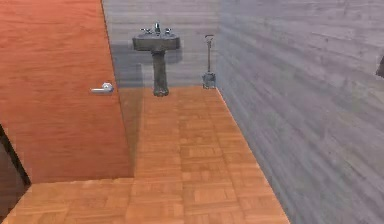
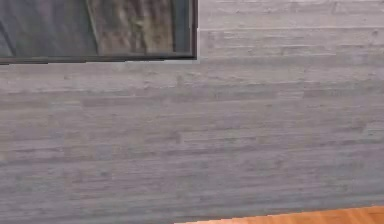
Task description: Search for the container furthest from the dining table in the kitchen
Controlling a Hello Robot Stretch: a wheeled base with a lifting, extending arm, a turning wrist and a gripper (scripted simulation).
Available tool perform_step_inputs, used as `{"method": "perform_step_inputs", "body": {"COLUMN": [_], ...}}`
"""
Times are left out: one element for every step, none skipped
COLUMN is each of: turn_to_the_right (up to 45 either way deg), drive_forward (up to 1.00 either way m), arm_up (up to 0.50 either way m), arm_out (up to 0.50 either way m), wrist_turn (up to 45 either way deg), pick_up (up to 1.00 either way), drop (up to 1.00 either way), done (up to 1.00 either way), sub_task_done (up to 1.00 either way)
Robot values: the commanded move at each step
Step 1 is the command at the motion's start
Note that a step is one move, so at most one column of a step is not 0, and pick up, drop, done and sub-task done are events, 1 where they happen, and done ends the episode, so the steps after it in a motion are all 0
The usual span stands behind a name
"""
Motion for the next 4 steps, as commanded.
{"method": "perform_step_inputs", "body": {"turn_to_the_right": [-45.0,-3.0,-18.0,0.0], "drive_forward": [0.00,0.00,0.00,0.05], "arm_up": [0.00,0.00,0.00,0.00], "arm_out": [0.00,0.00,0.00,0.00], "wrist_turn": [0.0,0.0,0.0,0.0], "pick_up": [0.00,0.00,0.00,0.00], "drop": [0.00,0.00,0.00,0.00], "done": [0.00,0.00,0.00,0.00], "sub_task_done": [0.00,0.00,0.00,0.00]}}
